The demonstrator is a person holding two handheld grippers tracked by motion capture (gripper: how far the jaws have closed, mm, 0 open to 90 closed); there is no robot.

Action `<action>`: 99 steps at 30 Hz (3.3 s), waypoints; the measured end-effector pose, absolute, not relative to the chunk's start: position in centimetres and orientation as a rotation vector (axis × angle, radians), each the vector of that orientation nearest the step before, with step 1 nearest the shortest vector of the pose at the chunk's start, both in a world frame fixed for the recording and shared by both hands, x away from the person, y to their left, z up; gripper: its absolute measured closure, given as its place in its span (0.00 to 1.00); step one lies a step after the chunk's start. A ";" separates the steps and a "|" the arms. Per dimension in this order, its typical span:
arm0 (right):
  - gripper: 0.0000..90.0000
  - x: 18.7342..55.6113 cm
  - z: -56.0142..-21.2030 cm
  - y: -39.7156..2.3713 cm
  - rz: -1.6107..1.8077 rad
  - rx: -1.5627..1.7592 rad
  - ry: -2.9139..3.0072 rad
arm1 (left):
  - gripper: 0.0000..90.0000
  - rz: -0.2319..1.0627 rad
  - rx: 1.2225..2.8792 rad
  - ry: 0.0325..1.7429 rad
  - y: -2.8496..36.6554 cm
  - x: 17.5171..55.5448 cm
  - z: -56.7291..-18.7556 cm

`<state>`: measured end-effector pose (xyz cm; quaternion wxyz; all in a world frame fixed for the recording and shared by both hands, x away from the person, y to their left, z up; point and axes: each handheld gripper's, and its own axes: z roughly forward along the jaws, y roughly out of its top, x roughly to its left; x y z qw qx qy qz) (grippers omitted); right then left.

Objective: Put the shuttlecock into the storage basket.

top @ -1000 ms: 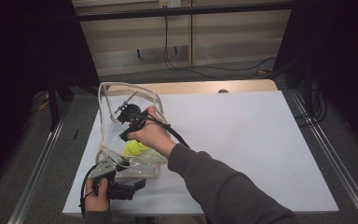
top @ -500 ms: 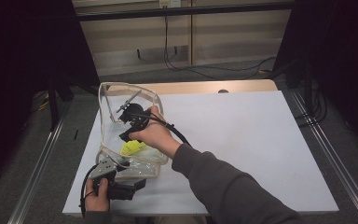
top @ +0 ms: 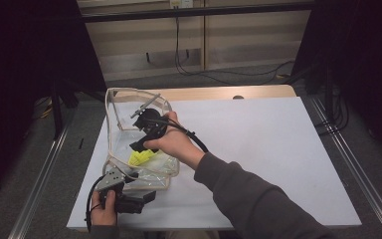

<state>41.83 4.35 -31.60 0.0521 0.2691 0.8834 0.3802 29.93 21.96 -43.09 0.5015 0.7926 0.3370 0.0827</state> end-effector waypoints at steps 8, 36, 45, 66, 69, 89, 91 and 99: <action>0.28 41.3 -31.1 3.5 1.181 0.795 2.698 | 0.05 0.201 1.920 0.812 22.0 30.0 -43.1; 0.10 40.0 -29.8 -1.1 1.298 0.750 2.703 | 0.04 0.206 1.930 0.816 21.9 29.9 -43.1; 0.09 39.5 -29.7 -2.9 1.321 0.738 2.696 | 0.04 0.209 1.930 0.813 21.8 29.9 -43.1; 0.09 38.5 -29.5 -7.1 1.379 0.731 2.657 | 0.04 0.213 1.924 0.817 21.7 29.8 -43.1; 0.10 38.4 -29.5 -7.7 1.385 0.740 2.647 | 0.04 0.214 1.927 0.818 21.7 29.8 -43.1; 0.10 37.8 -30.7 -11.4 1.388 0.756 2.614 | 0.04 0.217 1.929 0.818 21.7 29.8 -43.0; 0.09 37.8 -30.8 -11.8 1.398 0.757 2.608 | 0.04 0.217 1.932 0.817 21.7 29.8 -43.0; 0.09 37.6 -31.6 -12.7 1.400 0.770 2.604 | 0.04 0.217 1.932 0.817 21.7 29.8 -43.0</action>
